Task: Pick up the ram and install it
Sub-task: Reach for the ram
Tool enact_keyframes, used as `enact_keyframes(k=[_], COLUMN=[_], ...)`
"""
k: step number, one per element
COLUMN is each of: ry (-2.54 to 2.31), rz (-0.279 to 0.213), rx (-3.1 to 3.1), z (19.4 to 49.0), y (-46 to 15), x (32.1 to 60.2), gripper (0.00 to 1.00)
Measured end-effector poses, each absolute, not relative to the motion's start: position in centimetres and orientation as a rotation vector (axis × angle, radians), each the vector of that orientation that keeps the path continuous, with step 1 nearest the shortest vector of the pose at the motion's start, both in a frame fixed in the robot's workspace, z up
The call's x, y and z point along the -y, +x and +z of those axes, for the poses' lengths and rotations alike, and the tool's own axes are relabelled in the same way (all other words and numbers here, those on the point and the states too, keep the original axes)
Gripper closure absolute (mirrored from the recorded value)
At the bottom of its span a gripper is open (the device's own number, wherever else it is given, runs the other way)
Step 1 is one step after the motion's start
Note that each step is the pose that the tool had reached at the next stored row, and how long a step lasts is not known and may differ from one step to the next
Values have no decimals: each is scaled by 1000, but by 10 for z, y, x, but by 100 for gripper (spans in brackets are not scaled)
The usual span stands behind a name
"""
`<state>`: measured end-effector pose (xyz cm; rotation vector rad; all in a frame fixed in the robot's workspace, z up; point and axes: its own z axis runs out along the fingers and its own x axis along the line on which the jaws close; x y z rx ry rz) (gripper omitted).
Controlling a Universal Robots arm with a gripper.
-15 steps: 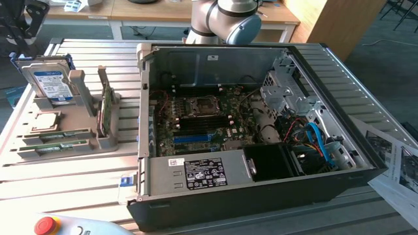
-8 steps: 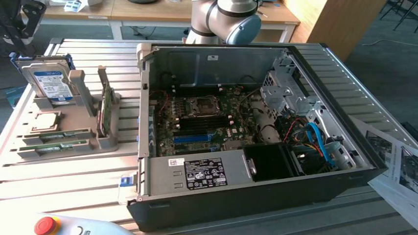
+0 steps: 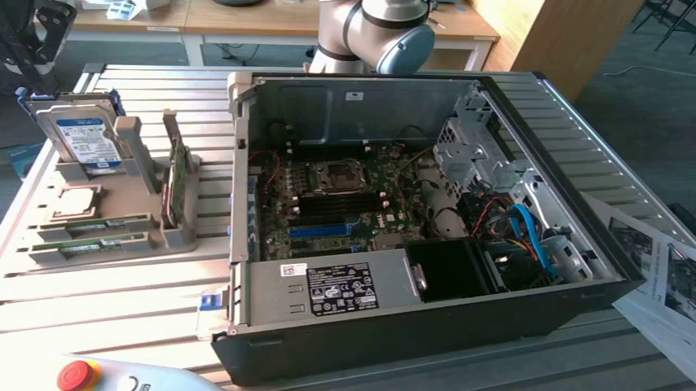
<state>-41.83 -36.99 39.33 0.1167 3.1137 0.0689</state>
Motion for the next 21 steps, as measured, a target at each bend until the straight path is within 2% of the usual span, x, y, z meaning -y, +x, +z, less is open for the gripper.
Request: enact_keyframes(k=[21], ry=[117], rz=[69], rx=[-3114], z=[393], y=[-418], x=[392], gripper=[90])
